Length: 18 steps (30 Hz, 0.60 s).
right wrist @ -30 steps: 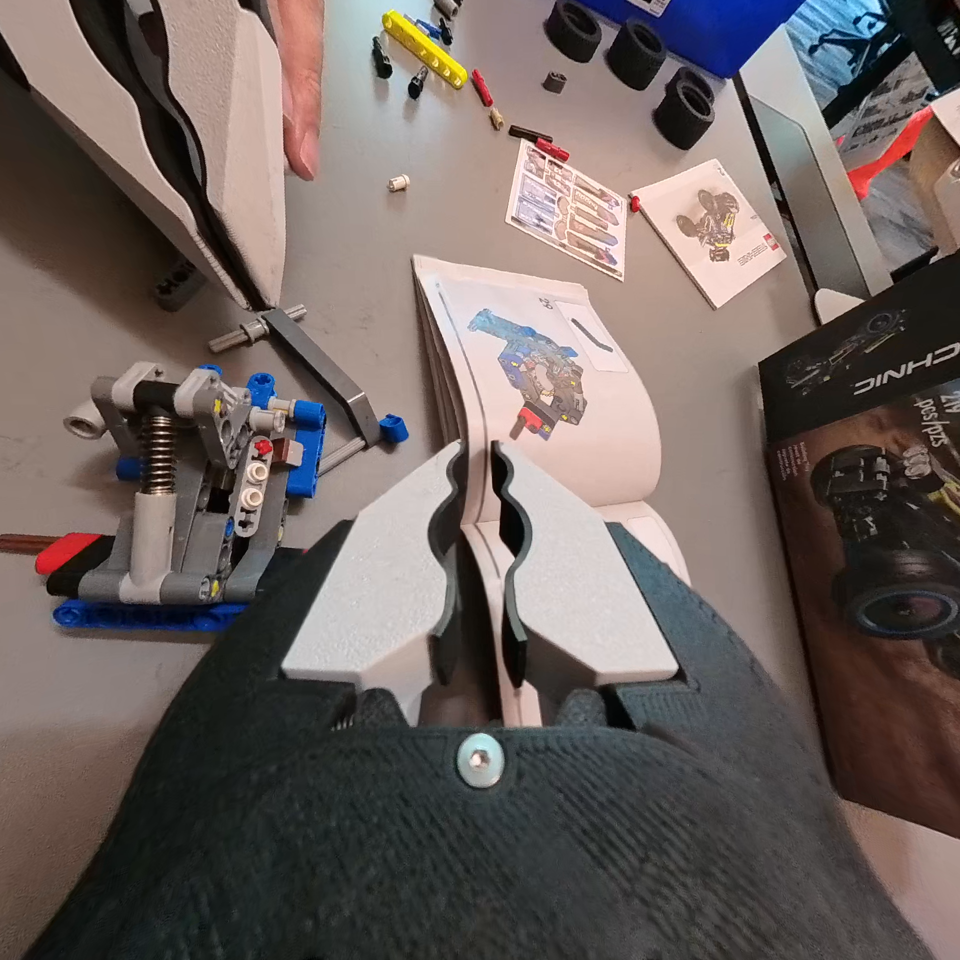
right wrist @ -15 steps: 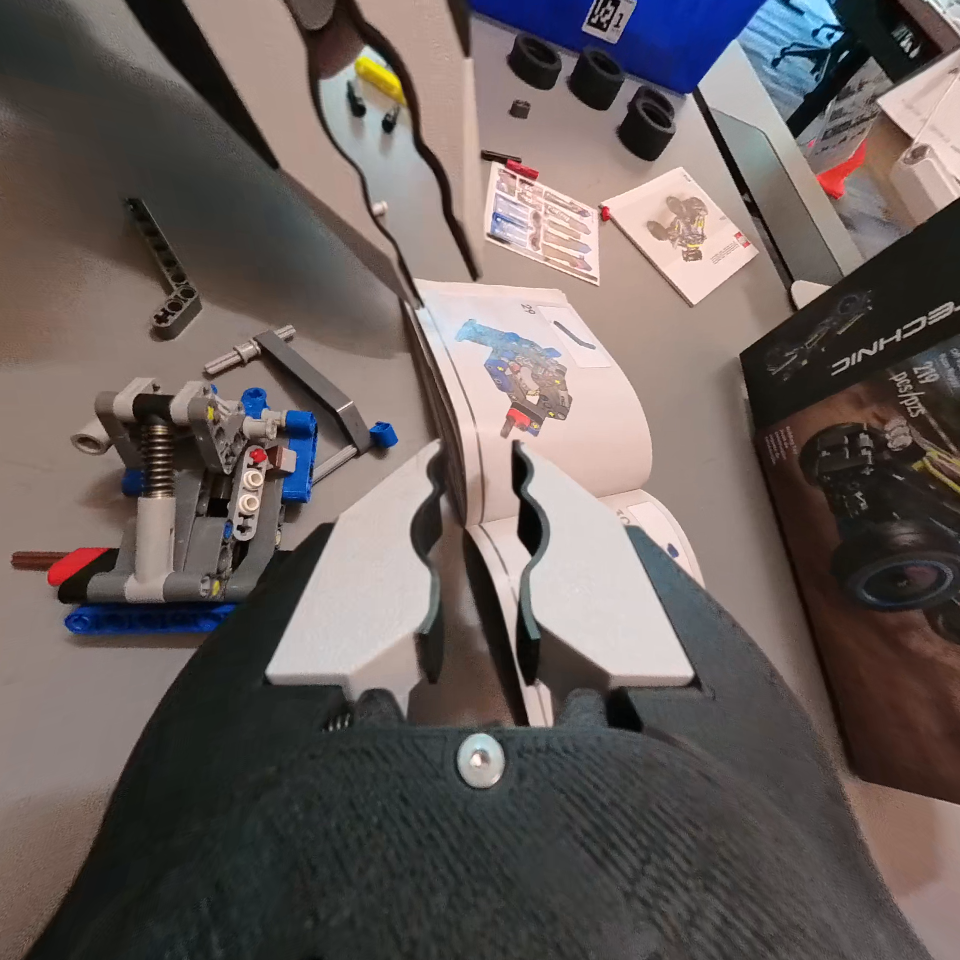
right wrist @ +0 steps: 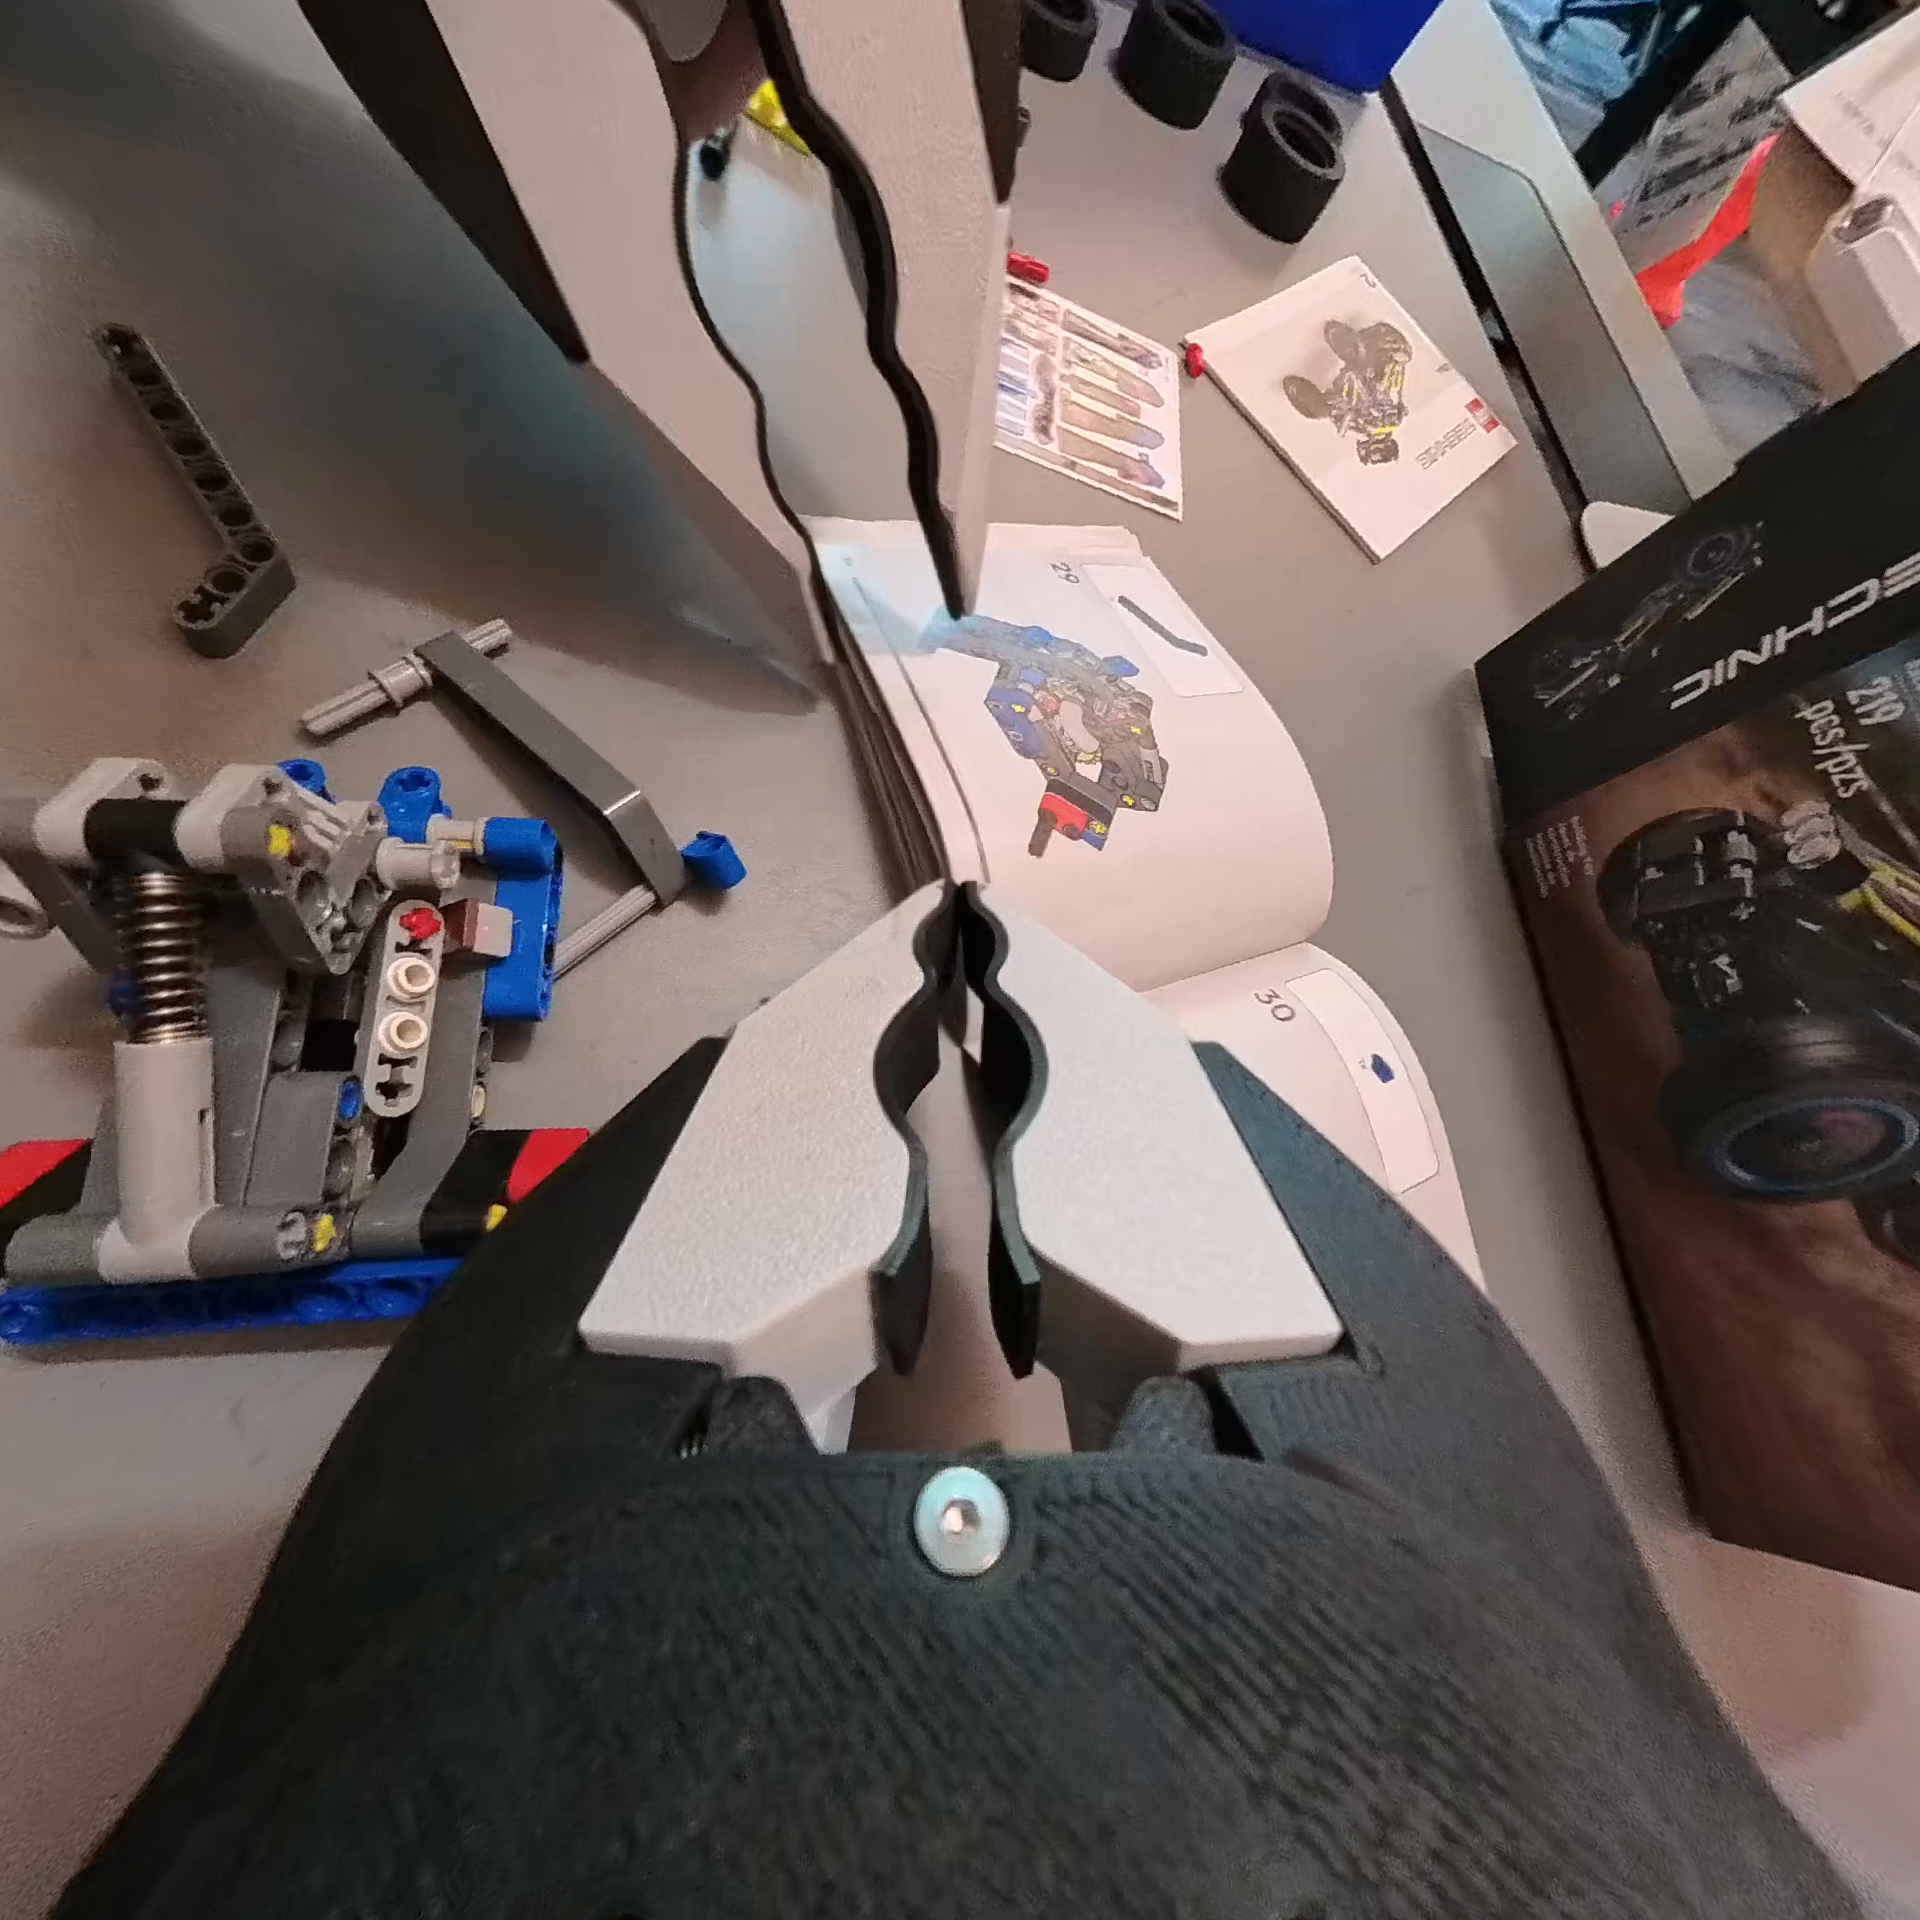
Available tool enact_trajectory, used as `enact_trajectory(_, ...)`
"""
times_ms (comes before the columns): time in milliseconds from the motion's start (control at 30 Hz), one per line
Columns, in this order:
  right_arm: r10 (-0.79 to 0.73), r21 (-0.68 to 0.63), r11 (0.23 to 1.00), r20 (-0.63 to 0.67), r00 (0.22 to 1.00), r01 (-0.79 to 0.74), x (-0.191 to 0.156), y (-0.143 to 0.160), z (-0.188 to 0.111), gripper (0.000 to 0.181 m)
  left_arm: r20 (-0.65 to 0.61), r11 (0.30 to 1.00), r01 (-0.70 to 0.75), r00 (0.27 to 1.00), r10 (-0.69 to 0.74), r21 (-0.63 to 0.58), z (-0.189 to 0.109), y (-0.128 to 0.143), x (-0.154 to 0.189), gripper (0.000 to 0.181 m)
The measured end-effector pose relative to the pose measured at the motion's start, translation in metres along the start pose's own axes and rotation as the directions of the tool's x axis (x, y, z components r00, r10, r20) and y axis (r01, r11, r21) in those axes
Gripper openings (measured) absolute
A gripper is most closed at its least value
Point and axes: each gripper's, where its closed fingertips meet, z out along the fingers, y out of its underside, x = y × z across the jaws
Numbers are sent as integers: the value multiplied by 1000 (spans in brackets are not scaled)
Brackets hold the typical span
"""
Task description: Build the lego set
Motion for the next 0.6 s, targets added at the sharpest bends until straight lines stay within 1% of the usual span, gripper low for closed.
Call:
enact_trajectory(33,-5,2,1000,-11,1000,5,1,0,-1,0,1,1000,-10,1000,10,-7,1,0,0,21)
enact_trajectory(167,-15,16,1000,-25,1000,15,3,-2,-3,0,40,1000,-22,999,22,-6,0,-3,-6,1)
enact_trajectory(300,-41,12,999,-33,999,42,3,0,-1,0,80,999,-33,996,33,-4,0,-6,-11,0)
enact_trajectory(367,-39,17,999,-59,998,40,7,-2,-1,15,125,998,-55,991,53,6,-3,-10,-17,0)
enact_trajectory(400,-35,22,999,-73,997,37,9,-3,-2,20,154,997,-71,986,67,18,-6,-14,-20,0)
enact_trajectory(433,-30,31,999,-89,996,32,12,-4,-3,24,190,996,-90,978,83,28,-8,-18,-25,0)
enact_trajectory(500,-8,46,999,-128,992,14,20,-5,-5,26,252,989,-139,960,123,45,-13,-29,-34,0)
enact_trajectory(600,24,73,997,-173,985,-11,31,-7,-8,28,350,964,-260,910,222,64,-18,-48,-45,0)
